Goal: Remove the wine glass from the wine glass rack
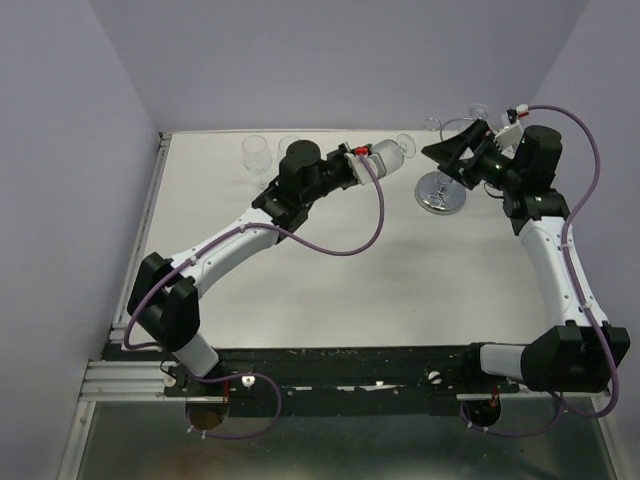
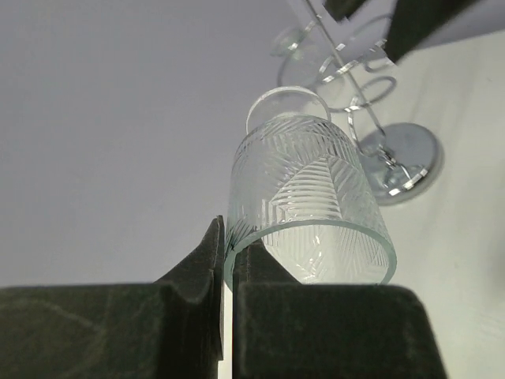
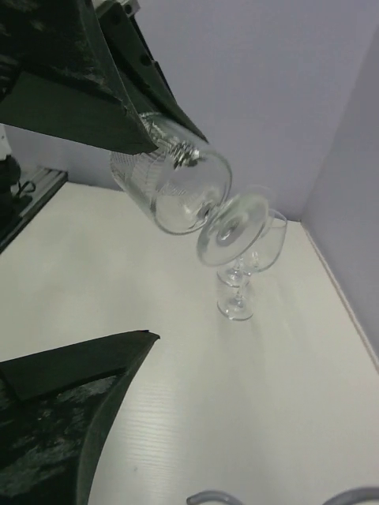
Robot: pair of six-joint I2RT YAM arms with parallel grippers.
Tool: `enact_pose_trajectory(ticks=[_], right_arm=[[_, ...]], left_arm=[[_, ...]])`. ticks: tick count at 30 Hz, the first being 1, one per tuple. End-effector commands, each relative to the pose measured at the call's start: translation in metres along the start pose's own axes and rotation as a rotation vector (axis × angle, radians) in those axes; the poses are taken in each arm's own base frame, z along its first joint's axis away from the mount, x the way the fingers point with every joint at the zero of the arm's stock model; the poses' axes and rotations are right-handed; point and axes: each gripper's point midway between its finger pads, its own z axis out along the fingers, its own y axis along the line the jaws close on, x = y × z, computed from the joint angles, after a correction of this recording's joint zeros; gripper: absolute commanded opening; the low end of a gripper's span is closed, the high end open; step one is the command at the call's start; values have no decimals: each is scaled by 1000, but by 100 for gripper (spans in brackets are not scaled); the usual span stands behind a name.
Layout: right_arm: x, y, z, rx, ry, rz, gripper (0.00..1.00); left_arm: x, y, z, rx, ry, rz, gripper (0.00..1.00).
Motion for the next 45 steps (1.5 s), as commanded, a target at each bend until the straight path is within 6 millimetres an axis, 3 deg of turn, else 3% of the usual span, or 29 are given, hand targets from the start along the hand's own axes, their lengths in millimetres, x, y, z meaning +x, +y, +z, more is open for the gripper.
enact_pose_trajectory(ticks=[1,5,9,16,23,29,36,42,45], right_arm=[[10,30,-24,-169,-5,-396,100],[16,2,-30,-51,-23,-454,100],[18,-8,-35,-15,4,-562,100],[10,-30,-24,38,42,-741,100],[20,-13,-13,-158,106,-880,100],[20,-21,-4,-145,104,-816,100],[29,-16,-4,-194,121,-924,100],[46,-13,-1,-240,203,-747,100],[62,-10,-2,-298,240,-636,100]], left_arm=[[-28,-25,-45,205,-46,26,0],[-13,-45,-79,355,55,-51,0],[-2,-51,-105,417,130,-74,0],[17,-55,-136,440,281,-90,0],[33,-58,-167,537,462,-69,0],[44,-70,-186,664,577,-112,0],[60,-76,-194,771,693,-126,0],[76,-69,-199,777,785,-79,0],[95,-69,-203,767,877,-78,0]])
